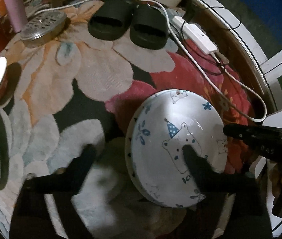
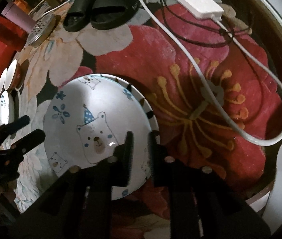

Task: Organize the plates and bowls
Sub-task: 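Lower the bear plate onto the leaf-pattern plate and open the left tool, then move the left tool to the second bear plate and grasp its rim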

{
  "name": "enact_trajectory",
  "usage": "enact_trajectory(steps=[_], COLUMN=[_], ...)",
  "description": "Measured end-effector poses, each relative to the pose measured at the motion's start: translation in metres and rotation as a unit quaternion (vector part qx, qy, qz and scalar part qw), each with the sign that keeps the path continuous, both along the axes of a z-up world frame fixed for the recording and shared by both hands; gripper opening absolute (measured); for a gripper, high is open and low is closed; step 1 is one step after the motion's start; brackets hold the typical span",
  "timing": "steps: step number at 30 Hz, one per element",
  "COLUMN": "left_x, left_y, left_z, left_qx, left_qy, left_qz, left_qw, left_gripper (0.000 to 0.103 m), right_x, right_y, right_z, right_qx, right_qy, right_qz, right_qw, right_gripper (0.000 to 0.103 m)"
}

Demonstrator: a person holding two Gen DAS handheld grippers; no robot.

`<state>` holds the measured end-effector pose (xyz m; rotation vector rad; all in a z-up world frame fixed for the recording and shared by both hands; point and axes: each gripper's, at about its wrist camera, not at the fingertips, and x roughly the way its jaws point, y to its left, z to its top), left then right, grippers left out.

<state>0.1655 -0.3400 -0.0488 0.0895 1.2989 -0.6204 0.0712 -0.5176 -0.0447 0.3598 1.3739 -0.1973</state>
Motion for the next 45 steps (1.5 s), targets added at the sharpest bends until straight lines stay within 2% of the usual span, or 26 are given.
enact_trajectory(steps=[1, 2, 3, 9, 29, 38, 45], left_x=[0.0, 0.0, 0.0, 0.002, 0.015, 0.022, 0.025], left_y=[0.003, 0.006, 0.009, 0.031, 0.145, 0.204, 0.258], left_z=[0.002, 0.005, 0.007, 0.014, 0.012, 0.014, 0.011], left_qx=[0.003, 0.006, 0.009, 0.012, 0.022, 0.021, 0.024], left_qy=[-0.005, -0.01, -0.015, -0.024, -0.02, -0.029, -0.033], left_qz=[0.002, 0.005, 0.007, 0.021, 0.109, 0.163, 0.21], left_qw=[1.0, 0.9999, 0.9998, 0.9994, 0.9936, 0.9859, 0.977], left_gripper=[0.102, 0.102, 0.102, 0.102, 0.102, 0.102, 0.102], right_x=[0.001, 0.002, 0.002, 0.011, 0.039, 0.055, 0.068], right_y=[0.004, 0.006, 0.009, 0.035, 0.103, 0.144, 0.18], right_z=[0.002, 0.005, 0.007, 0.004, 0.001, 0.003, 0.001], right_qx=[-0.005, -0.006, -0.007, -0.027, -0.034, -0.034, -0.035], right_qy=[-0.003, -0.006, -0.01, -0.009, -0.004, -0.014, -0.018], right_qz=[0.001, 0.001, 0.001, 0.022, 0.07, 0.096, 0.122], right_qw=[1.0, 1.0, 1.0, 0.999, 0.997, 0.995, 0.992], right_gripper=[0.061, 0.096, 0.103, 0.103, 0.103, 0.103, 0.103])
